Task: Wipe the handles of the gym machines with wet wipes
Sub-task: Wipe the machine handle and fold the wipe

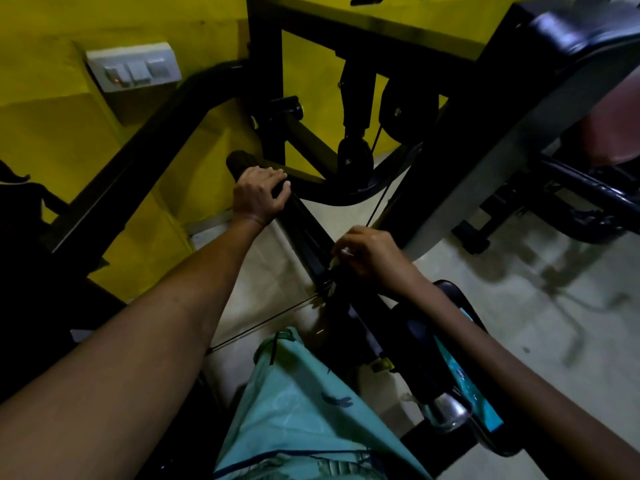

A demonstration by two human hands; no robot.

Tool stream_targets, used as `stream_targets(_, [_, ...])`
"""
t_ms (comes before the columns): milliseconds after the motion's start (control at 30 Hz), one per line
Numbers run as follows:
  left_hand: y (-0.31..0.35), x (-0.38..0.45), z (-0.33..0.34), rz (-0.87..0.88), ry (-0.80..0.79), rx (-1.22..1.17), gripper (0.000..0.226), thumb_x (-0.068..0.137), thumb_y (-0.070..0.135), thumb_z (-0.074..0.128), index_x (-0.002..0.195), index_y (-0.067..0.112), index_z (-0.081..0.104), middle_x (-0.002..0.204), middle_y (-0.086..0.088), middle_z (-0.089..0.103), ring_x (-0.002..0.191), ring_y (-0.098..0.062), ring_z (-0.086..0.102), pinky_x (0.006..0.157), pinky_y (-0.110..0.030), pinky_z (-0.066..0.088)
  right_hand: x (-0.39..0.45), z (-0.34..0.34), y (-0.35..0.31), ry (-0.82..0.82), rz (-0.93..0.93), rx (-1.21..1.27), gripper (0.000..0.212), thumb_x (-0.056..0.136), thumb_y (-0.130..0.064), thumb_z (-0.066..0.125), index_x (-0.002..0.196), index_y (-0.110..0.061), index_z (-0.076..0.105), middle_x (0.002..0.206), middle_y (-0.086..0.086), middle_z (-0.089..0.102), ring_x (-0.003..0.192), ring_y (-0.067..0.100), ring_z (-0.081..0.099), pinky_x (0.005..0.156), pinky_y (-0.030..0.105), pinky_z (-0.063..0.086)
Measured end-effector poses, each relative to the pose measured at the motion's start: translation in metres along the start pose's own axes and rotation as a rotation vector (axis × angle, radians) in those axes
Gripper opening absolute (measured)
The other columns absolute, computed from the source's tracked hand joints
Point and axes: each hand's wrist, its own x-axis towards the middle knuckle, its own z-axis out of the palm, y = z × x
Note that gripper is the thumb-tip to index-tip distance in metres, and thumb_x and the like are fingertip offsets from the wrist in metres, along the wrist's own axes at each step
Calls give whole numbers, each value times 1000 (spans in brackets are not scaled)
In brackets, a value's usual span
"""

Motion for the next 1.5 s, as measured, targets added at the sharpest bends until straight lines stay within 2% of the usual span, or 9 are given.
stream_targets(100, [1,-1,0,-10,-1,5,31,84,27,53,86,6,75,87,-9,74,81,-26,71,80,-38,53,-12,0,-7,-87,-93,-6,13,78,1,69,90,-4,70,97,13,62,90,18,58,73,9,37])
stream_targets(233, [1,-2,1,-29,-13,-7,30,84,27,53,87,7,75,88,-9,74,83,-26,71,81,-38,52,-30,-14,-2,-33,-76,89,17,75,5,69,90,-3,71,91,2,58,82,-14,51,75,-6,33])
stream_targets(400, [3,-1,-2,-49,-31,-21,30,84,28,53,86,7,75,87,-9,74,82,-26,71,82,-38,52,-14,3,-5,-18,-57,2,16,77,2,69,91,-5,70,96,11,61,86,13,57,68,4,35])
stream_targets(533, [3,1,-5,-106,-93,-73,34,84,31,52,88,6,75,90,-10,74,87,-27,70,86,-41,50,-33,-16,-10,-91,-71,69,15,78,1,68,91,-5,71,93,0,57,79,-7,46,66,1,38])
stream_targets(800, [77,-37,-34,-200,-212,-442,47,88,41,46,112,5,65,119,-12,64,119,-24,54,110,-42,26,-26,-7,-16,-86,-62,-1,15,80,-1,67,95,-4,71,99,11,61,90,16,56,74,17,42])
stream_targets(933, [110,-69,-29,-213,-222,-491,54,95,46,32,112,8,65,121,-10,61,127,-19,39,115,-38,9,-39,-19,-13,-35,-26,50,19,74,5,71,89,-6,73,89,9,65,71,-2,49,65,-4,34])
stream_targets(1100, [114,-71,-23,-257,-126,-472,70,98,53,17,107,6,67,115,-11,62,124,-19,40,114,-38,10,-26,-2,-17,16,50,6,15,83,-3,66,97,-7,71,98,9,62,86,19,60,73,27,51])
stream_targets(1367, [115,-71,-19,-291,-82,-474,66,98,50,20,101,6,69,110,-11,64,122,-20,42,112,-45,17,-45,-24,-8,-4,34,72,18,79,2,68,93,-9,72,94,5,65,71,-11,46,66,-1,38])
stream_targets(1500, [115,-73,-18,-283,-89,-483,72,97,54,15,104,6,68,112,-12,63,122,-21,41,113,-42,15,-39,-9,-21,-43,-28,4,15,78,1,67,92,-5,72,96,12,63,87,17,58,70,10,35])
